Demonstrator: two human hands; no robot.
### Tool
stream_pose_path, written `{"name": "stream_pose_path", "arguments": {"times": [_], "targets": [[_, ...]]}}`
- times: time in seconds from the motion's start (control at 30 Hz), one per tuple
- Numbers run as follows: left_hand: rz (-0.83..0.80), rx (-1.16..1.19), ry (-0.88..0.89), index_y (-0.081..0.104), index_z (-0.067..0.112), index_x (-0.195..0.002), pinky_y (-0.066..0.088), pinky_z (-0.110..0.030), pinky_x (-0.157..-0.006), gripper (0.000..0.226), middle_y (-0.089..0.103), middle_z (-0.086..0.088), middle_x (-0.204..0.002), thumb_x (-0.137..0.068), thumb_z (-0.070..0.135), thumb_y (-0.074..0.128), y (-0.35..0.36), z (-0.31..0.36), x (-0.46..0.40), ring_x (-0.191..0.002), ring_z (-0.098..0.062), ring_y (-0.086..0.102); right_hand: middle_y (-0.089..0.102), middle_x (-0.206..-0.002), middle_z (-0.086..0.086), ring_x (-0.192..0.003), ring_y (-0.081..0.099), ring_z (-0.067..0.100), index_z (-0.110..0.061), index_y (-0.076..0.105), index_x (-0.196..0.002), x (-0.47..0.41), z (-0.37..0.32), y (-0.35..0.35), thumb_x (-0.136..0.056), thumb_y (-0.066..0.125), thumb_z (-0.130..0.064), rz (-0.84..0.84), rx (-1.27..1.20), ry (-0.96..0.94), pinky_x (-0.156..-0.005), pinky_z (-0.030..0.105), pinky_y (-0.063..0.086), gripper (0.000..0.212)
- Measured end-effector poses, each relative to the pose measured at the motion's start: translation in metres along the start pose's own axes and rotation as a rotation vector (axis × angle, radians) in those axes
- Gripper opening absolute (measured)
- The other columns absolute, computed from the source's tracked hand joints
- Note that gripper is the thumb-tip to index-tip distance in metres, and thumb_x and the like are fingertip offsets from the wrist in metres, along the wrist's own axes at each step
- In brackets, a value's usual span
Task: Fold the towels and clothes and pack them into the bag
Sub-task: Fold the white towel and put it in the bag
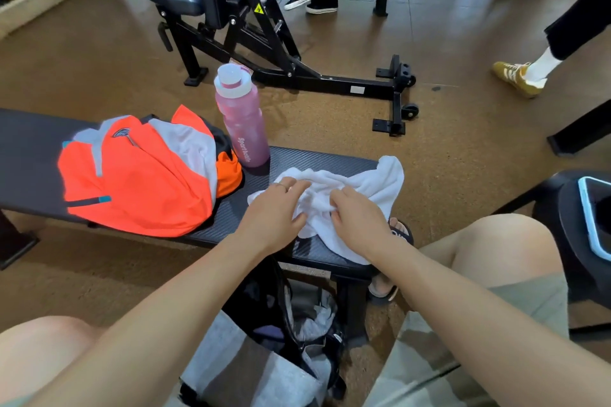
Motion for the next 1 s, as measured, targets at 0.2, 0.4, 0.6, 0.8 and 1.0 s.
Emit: {"name": "stream_pose_path", "arguments": {"times": [0.2, 0.4, 0.6, 0.8, 1.0], "targets": [[0.078, -0.026, 0.115, 0.045, 0.019, -0.076, 0.03, -0.035, -0.062, 0.02, 0.049, 0.002, -0.077, -0.085, 0.026, 0.061, -0.02, 0.014, -0.007, -0.074, -0.026, 0.049, 0.042, -0.074, 0.0, -0.068, 0.042, 0.024, -0.012, 0.05, -0.084, 0.011, -0.033, -0.049, -0.082, 0.062, -0.008, 0.233, 0.072, -0.34, -0.056, 0.039, 0.036, 0.013], [0.254, 0.056, -0.01, 0.033, 0.027, -0.066, 0.031, -0.036, -0.052, 0.034, 0.041, 0.006, -0.058, -0.083, 0.024, 0.062, -0.093, 0.012, -0.009, -0.062, -0.023, 0.041, 0.049, -0.063, 0.0, -0.063, 0.046, 0.026, -0.012, 0.054, -0.087, 0.003, -0.023, -0.098, -0.089, 0.062, -0.011, 0.253, 0.072, -0.272, -0.06, 0.038, 0.039, 0.008], [0.337, 0.038, 0.03, 0.029, 0.03, -0.062, 0.024, -0.031, -0.051, 0.045, 0.038, 0.006, -0.052, -0.083, 0.015, 0.066, -0.137, 0.016, -0.007, -0.052, -0.01, 0.038, 0.056, -0.069, -0.001, -0.066, 0.055, 0.021, -0.016, 0.056, -0.088, -0.007, -0.01, -0.15, -0.09, 0.069, -0.024, 0.292, -0.15, -0.065, -0.057, 0.037, 0.045, 0.016], [0.596, 0.136, -0.04, 0.023, 0.026, -0.059, 0.024, -0.035, -0.054, 0.044, 0.028, 0.003, -0.054, -0.082, 0.014, 0.059, -0.193, 0.028, -0.013, -0.059, -0.019, 0.028, 0.059, -0.082, -0.005, -0.078, 0.055, 0.018, -0.019, 0.06, -0.085, -0.017, -0.039, -0.178, -0.095, 0.064, -0.039, 0.109, -0.033, -0.07, -0.059, 0.031, 0.04, 0.023], [0.571, 0.181, 0.033, 0.028, 0.023, -0.059, 0.024, -0.031, -0.053, 0.031, 0.034, 0.002, -0.055, -0.078, 0.021, 0.052, -0.203, 0.067, -0.018, -0.059, -0.015, 0.029, 0.06, -0.088, -0.007, -0.079, 0.059, 0.008, -0.02, 0.063, -0.096, -0.019, -0.072, -0.179, -0.094, 0.063, -0.032, 0.066, -0.305, -0.071, -0.061, 0.028, 0.049, 0.012]]}}
Point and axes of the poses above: each hand's wrist, its own x-axis away from the middle knuckle, its own y-axis out of the palm, z = x × y, the point moved 7 cm from there along -x, towards the middle knuckle
